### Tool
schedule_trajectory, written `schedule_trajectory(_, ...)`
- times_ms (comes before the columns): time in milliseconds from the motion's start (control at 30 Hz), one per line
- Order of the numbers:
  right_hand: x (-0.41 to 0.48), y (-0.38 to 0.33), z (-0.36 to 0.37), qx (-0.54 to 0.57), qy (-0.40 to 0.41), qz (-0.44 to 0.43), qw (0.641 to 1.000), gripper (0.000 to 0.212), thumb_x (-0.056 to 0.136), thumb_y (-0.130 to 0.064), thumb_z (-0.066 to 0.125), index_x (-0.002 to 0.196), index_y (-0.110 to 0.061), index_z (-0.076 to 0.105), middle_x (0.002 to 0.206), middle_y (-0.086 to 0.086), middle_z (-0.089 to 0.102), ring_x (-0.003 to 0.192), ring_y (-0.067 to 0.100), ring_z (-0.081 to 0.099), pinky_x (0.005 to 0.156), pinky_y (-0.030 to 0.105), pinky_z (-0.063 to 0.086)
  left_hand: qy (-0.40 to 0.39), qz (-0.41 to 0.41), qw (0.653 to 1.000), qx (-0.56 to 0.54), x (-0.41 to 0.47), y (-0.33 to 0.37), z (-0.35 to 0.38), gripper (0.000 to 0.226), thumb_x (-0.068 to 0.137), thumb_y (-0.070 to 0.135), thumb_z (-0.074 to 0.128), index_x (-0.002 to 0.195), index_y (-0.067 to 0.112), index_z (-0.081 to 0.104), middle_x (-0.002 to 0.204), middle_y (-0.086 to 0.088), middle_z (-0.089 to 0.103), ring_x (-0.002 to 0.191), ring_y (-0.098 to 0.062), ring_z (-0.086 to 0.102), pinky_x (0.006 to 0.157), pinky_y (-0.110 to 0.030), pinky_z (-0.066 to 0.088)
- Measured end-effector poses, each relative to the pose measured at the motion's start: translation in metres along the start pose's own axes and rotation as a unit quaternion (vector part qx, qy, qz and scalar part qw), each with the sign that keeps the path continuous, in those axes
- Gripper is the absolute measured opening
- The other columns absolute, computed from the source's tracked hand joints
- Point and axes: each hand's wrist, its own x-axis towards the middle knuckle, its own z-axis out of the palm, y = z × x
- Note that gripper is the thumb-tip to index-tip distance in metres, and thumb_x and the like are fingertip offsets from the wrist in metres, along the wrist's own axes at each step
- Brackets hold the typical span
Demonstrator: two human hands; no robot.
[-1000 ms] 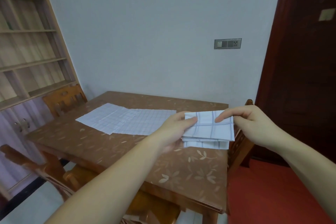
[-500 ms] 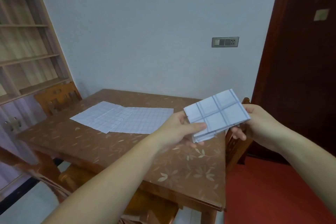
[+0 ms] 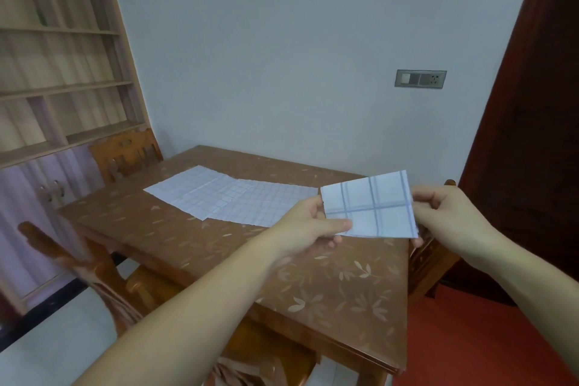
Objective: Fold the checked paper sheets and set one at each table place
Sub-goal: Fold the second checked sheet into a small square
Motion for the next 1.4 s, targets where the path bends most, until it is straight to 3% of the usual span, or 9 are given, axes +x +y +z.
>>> schedule_trajectory(167,0.004,-0.004,0.009,0.086,0.012,0.062,0.994,0.05,0.092,-0.06,0.045,0.081,-0.023,0.077,0.077,0.0,0.076,0.071,0.017,0.072,0.071,0.04,0.054,-0.001,0.005,1.0,0.025,-0.005,0.001,-0.006,0.033,0.091,0.001,0.063,0.121,0.013,0.062,0.076,0.006,0.07,0.058,-0.008,0.055,0.063,-0.021,0.05)
schedule_trajectory(333,0.0,-0.007,0.013,0.033,0.047,-0.005,0.998,0.028,0.096,-0.029,0.058,0.078,-0.015,0.074,0.065,0.008,0.071,0.057,0.01,0.065,0.05,0.017,0.049,-0.014,0.008,0.997,0.078,-0.01,0.001,-0.006,0.041,0.09,0.004,0.065,0.129,0.017,0.058,0.076,0.009,0.071,0.062,-0.009,0.057,0.068,-0.023,0.051)
schedule_trajectory(533,-0.001,-0.006,0.008,0.033,0.034,-0.019,0.999,0.026,0.097,-0.022,0.057,0.082,-0.01,0.075,0.067,0.003,0.073,0.056,0.002,0.065,0.048,0.012,0.046,-0.013,0.009,0.987,0.162,-0.014,0.009,-0.007,0.043,0.089,0.014,0.07,0.129,0.024,0.059,0.094,0.01,0.073,0.076,-0.004,0.068,0.069,-0.019,0.052)
schedule_trajectory(633,-0.005,-0.01,0.006,-0.031,-0.033,-0.059,0.997,0.024,0.095,-0.021,0.059,0.078,-0.02,0.076,0.066,-0.001,0.072,0.059,0.003,0.065,0.054,0.015,0.047,0.002,0.013,0.981,0.193,-0.012,0.022,-0.003,0.024,0.09,0.034,0.067,0.113,0.026,0.07,0.096,0.011,0.072,0.086,-0.004,0.067,0.076,-0.02,0.05)
schedule_trajectory(767,-0.007,-0.015,0.009,-0.094,-0.105,-0.097,0.985,0.022,0.094,-0.03,0.06,0.077,-0.029,0.075,0.074,0.02,0.07,0.063,0.034,0.062,0.06,0.033,0.045,-0.051,0.018,0.945,0.322,-0.008,0.029,0.017,0.04,0.087,0.054,0.062,0.086,0.016,0.074,0.079,0.003,0.07,0.073,-0.01,0.064,0.07,-0.029,0.045)
schedule_trajectory(833,-0.006,-0.016,0.008,-0.065,-0.064,-0.089,0.992,0.022,0.093,-0.029,0.062,0.076,-0.022,0.075,0.072,0.017,0.071,0.062,0.027,0.066,0.058,0.026,0.047,-0.028,0.042,0.94,0.337,-0.006,0.025,0.027,0.043,0.088,0.05,0.064,0.08,0.008,0.069,0.074,-0.006,0.069,0.068,-0.015,0.063,0.065,-0.032,0.044)
schedule_trajectory(1033,-0.007,0.003,0.008,-0.086,-0.023,-0.04,0.995,0.045,0.096,-0.04,0.054,0.072,-0.005,0.068,0.061,0.012,0.063,0.053,0.014,0.056,0.054,0.026,0.042,0.073,0.119,0.935,0.327,-0.001,0.019,0.039,0.039,0.094,0.04,0.061,0.062,0.019,0.054,0.059,0.009,0.056,0.055,-0.005,0.055,0.051,-0.02,0.038)
schedule_trajectory(1267,-0.006,0.01,0.006,-0.104,0.064,-0.095,0.988,0.042,0.096,-0.032,0.056,0.06,-0.009,0.062,0.048,-0.006,0.051,0.047,0.005,0.046,0.05,0.023,0.034,0.12,0.116,0.933,0.318,0.0,0.012,0.037,0.051,0.096,0.039,0.057,0.054,0.017,0.041,0.05,0.005,0.039,0.048,-0.01,0.039,0.048,-0.023,0.027)
schedule_trajectory(1400,-0.006,0.005,0.004,-0.085,0.051,-0.075,0.992,0.041,0.095,-0.043,0.053,0.068,-0.016,0.067,0.067,0.004,0.068,0.061,0.015,0.062,0.061,0.03,0.045,0.093,0.123,0.932,0.329,-0.004,0.012,0.039,0.05,0.097,0.038,0.056,0.053,0.018,0.045,0.05,0.006,0.044,0.046,-0.007,0.042,0.046,-0.02,0.029)
